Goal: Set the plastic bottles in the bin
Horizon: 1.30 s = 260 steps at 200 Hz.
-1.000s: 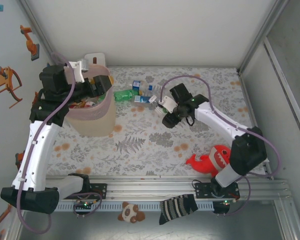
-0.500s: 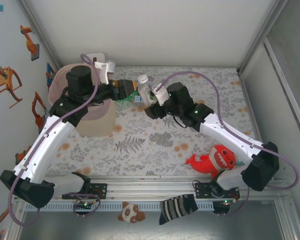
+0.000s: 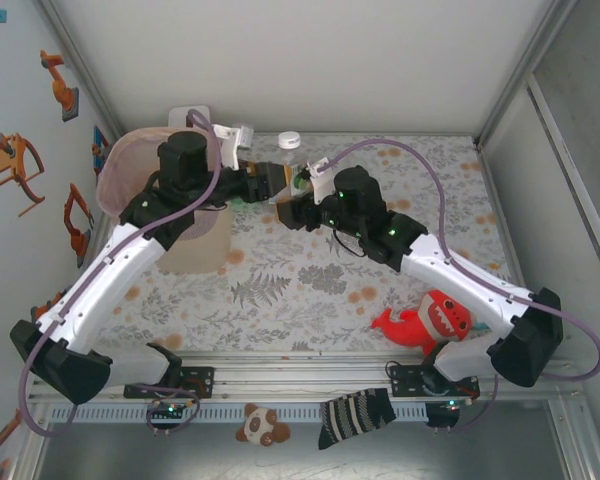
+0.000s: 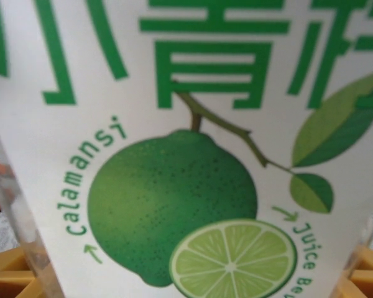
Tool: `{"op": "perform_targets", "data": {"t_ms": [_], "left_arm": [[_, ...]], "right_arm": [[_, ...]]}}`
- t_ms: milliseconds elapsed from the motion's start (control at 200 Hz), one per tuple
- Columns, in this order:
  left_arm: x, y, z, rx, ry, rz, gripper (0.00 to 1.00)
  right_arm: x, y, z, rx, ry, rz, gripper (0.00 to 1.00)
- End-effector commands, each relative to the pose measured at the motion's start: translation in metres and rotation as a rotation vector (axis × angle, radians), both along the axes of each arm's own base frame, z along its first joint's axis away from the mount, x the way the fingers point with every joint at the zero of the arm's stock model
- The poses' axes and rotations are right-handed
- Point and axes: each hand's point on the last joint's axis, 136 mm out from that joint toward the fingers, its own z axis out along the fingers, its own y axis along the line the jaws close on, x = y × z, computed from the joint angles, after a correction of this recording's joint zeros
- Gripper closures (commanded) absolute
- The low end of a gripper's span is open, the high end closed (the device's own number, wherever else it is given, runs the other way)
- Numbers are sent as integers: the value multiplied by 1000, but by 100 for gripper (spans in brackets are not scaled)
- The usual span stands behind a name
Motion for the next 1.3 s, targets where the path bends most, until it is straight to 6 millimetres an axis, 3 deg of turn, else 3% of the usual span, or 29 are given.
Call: {"op": "perform_targets", "data": {"t_ms": [0,280,691,946,1297], "left_arm": [[-2,-12,5,6,-43,-44,38],[-9,-21,1,62,-82,-71,43],[-9,-22,3,91,-116,-67,56],[-5,-14,12,114,-154,-23,56],[10,12,27,165,-184,76,57]], "right_arm": [[-8,-1,45,144,-45,-9,45],[-13,-7,58,190,-19,-25,46],[-20,-12,61,168,-24,-24,44],[-27,-20,62,156,-19,-27,29],[-40,-40,69,152,-41,-43,27]]}}
